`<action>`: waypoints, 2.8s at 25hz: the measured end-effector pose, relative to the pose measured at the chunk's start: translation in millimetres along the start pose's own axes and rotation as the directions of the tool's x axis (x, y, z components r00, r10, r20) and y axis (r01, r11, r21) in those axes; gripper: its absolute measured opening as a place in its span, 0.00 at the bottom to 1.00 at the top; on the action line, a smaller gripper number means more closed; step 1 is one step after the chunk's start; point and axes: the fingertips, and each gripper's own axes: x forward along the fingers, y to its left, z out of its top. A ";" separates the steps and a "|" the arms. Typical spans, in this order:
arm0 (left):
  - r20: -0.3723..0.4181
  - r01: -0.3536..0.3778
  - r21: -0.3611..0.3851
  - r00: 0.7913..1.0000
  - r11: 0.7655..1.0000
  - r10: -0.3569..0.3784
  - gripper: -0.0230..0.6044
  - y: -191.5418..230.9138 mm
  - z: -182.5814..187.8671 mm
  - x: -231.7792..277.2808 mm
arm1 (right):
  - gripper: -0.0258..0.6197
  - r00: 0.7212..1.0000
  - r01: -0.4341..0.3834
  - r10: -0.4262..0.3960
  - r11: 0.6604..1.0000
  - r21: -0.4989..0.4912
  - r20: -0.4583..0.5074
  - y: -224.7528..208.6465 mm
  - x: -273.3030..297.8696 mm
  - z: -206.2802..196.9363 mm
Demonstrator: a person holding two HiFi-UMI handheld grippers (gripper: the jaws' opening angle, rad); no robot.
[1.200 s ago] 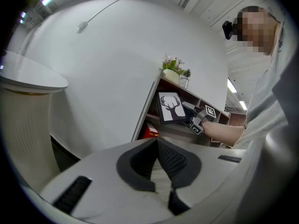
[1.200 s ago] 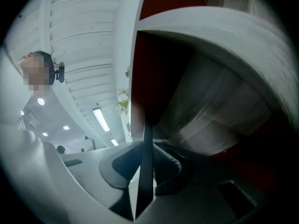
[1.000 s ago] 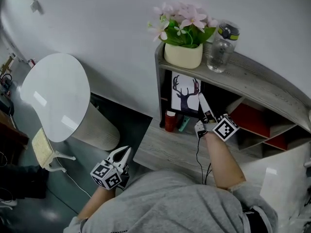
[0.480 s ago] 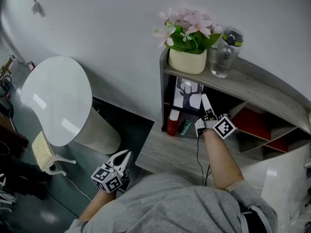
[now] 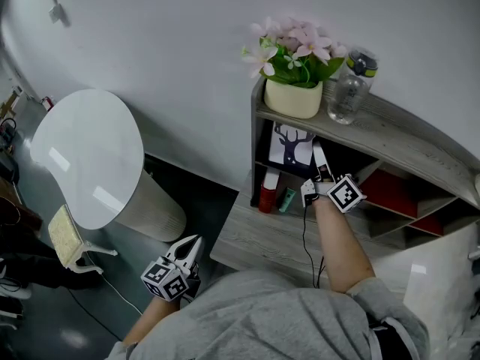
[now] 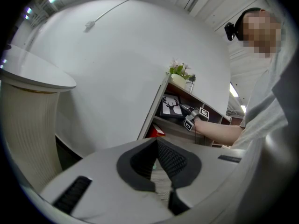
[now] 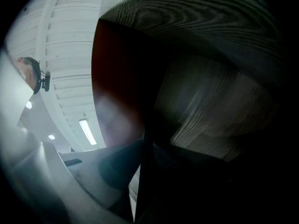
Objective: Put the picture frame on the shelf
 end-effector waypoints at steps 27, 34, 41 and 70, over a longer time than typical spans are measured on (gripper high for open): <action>0.022 0.014 -0.032 1.000 0.999 -0.014 0.05 3.4 -3.8 2.4 | 0.22 0.879 0.211 -0.383 0.846 -0.490 -0.283 -39.6 3.5 -30.5; 0.029 0.016 -0.039 0.999 0.999 -0.015 0.05 2.6 -2.4 -0.9 | 0.24 0.866 0.237 -0.422 0.819 -0.522 -0.270 -39.6 -1.2 -27.1; 0.027 0.017 -0.040 1.000 0.999 -0.016 0.05 2.1 -4.5 -4.9 | 0.26 0.856 0.238 -0.438 0.806 -0.542 -0.275 -38.7 -4.7 -28.7; 0.031 0.011 -0.049 0.999 0.999 -0.010 0.05 4.9 -6.8 -16.0 | 0.23 0.855 0.234 -0.482 0.685 -0.690 -0.188 -47.0 16.3 -13.3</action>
